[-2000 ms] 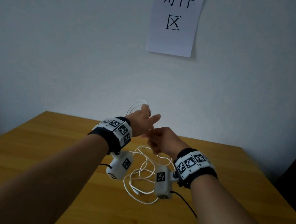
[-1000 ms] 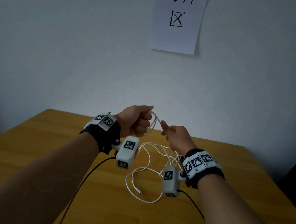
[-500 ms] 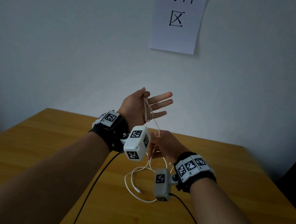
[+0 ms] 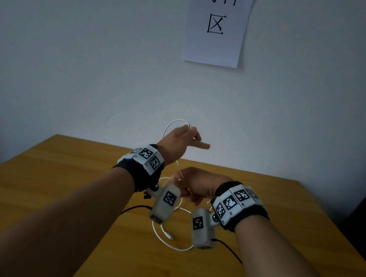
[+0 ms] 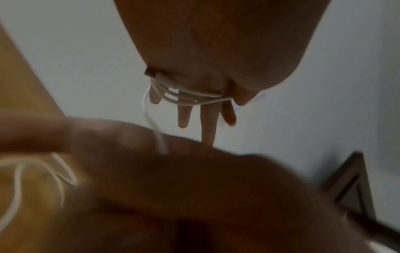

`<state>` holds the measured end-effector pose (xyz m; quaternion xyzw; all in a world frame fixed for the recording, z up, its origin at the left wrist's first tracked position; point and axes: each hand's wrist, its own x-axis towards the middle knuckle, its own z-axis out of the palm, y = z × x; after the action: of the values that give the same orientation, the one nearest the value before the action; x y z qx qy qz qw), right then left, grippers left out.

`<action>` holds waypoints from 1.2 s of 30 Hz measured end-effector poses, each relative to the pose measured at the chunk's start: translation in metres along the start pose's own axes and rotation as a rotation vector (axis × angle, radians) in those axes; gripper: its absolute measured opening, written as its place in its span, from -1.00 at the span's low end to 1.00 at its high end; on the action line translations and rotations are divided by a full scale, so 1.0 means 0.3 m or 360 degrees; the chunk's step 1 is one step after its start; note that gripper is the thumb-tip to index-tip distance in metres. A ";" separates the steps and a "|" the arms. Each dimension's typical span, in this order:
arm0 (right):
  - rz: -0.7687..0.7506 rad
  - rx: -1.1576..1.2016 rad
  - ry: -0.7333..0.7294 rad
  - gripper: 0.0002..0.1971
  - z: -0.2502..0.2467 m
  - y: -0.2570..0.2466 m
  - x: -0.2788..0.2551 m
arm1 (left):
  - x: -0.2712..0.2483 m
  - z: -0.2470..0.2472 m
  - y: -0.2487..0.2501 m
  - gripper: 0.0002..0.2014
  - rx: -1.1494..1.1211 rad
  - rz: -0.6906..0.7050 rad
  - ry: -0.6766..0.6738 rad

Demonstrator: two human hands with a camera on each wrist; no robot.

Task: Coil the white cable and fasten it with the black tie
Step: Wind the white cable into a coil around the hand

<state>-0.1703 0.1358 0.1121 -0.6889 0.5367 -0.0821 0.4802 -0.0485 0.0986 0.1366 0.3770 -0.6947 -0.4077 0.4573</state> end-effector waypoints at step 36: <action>-0.0401 0.0494 0.0882 -0.65 -0.116 0.062 0.008 | -0.061 -0.043 0.022 -0.59 -0.0617 -0.0776 -0.0331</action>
<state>-0.2035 0.1147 0.1155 -0.6201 0.5386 -0.4055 0.4012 -0.0318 0.1147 0.1396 0.3945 -0.5363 -0.6662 0.3361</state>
